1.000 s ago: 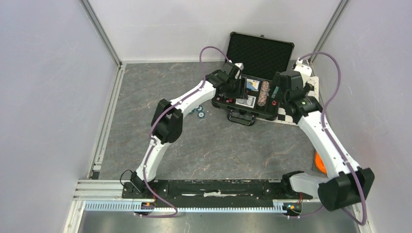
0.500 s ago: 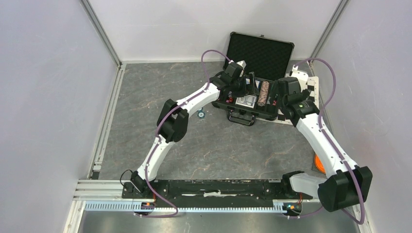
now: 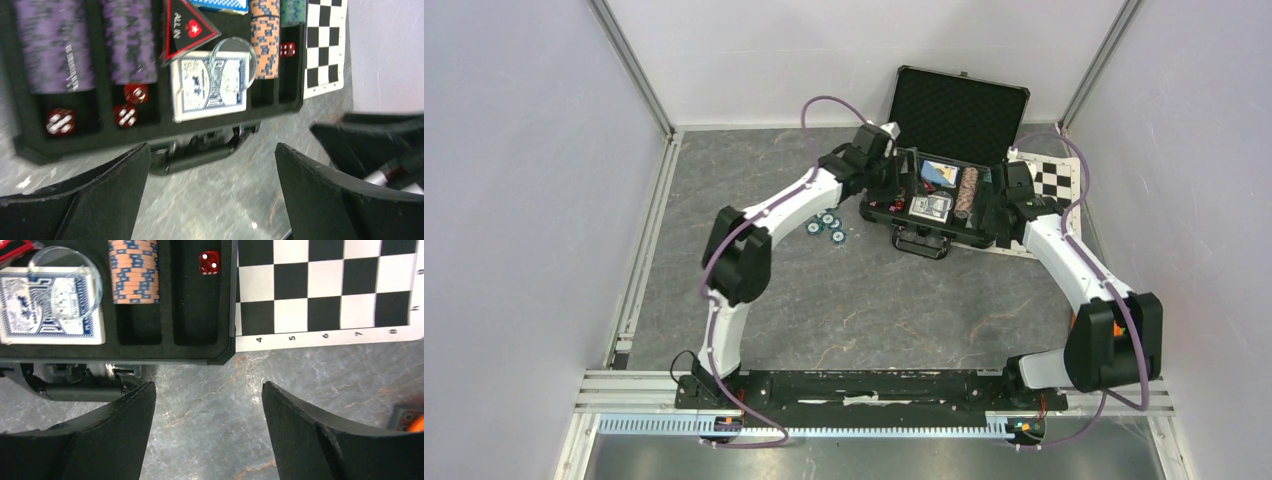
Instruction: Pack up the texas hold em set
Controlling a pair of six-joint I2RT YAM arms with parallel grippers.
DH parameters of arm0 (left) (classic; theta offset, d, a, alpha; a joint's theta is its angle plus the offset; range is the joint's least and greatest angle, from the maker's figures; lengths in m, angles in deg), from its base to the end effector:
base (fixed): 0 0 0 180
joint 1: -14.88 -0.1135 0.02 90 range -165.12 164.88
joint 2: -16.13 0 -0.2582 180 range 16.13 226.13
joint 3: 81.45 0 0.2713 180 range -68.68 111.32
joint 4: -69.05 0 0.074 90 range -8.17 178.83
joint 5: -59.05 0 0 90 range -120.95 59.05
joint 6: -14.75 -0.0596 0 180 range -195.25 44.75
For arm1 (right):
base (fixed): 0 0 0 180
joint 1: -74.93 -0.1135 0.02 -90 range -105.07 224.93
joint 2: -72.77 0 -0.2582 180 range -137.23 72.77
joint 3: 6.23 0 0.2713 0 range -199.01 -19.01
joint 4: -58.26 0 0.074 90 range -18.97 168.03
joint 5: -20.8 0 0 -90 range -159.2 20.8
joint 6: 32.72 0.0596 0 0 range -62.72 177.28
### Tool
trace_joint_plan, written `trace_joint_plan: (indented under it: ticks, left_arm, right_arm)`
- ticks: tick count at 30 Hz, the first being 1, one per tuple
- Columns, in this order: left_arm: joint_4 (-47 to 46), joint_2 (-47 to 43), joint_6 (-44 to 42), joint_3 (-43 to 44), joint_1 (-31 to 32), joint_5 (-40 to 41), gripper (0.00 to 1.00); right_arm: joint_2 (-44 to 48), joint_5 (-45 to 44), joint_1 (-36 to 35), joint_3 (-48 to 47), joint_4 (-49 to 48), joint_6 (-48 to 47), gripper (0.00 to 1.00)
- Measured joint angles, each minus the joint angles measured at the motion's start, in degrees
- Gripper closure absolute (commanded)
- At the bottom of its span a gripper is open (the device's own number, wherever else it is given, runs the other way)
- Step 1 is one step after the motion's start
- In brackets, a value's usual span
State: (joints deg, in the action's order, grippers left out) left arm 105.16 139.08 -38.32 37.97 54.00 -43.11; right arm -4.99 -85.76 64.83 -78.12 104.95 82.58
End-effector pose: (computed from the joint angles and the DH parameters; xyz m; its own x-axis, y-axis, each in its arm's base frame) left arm 0.4057 -0.3461 0.2291 -0.8419 -0.0724 -0.5348 0.2963 0.7663 -0.5701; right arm 0.3130 0.0385 0.2340 -0.7056 0.2904 -0.6463 0.3363 0.9401 0.0552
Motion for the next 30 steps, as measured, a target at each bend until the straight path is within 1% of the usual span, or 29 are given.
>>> trace_joint_plan:
  ticks: [4, 6, 8, 13, 19, 30]
  left_arm:
    - [2.64, -8.22, -3.17, -5.81, -1.29, 0.17, 0.0]
    - [4.33, -11.63, -4.61, -7.74, -1.9, 0.2, 0.0]
    - [5.42, -14.14, -5.64, -9.22, -2.56, 0.22, 0.0]
    - [8.15, -19.02, -8.04, -13.9, -5.18, 0.39, 0.0]
    - [9.97, -19.71, -9.51, -15.8, -7.63, 1.31, 0.0]
    - [10.88, -20.55, -10.49, -16.79, -7.87, 1.29, 0.0]
  right_arm:
    - [-4.55, 4.5, 3.06, 0.0, -2.1, -1.31, 0.44]
    - [-6.56, 6.29, 3.54, 0.0, -3.67, -2.12, 0.48]
    - [-8.59, 8.09, 3.48, -0.02, -5.18, -2.67, 0.5]
    - [-12.9, 10.71, 3.37, -0.55, -7.74, -3.13, 0.51]
    - [-14.53, 10.99, 3.37, -1.64, -9.49, -3.28, 0.51]
    - [-18.03, 10.51, 3.17, -3.61, -11.72, -3.06, 0.53]
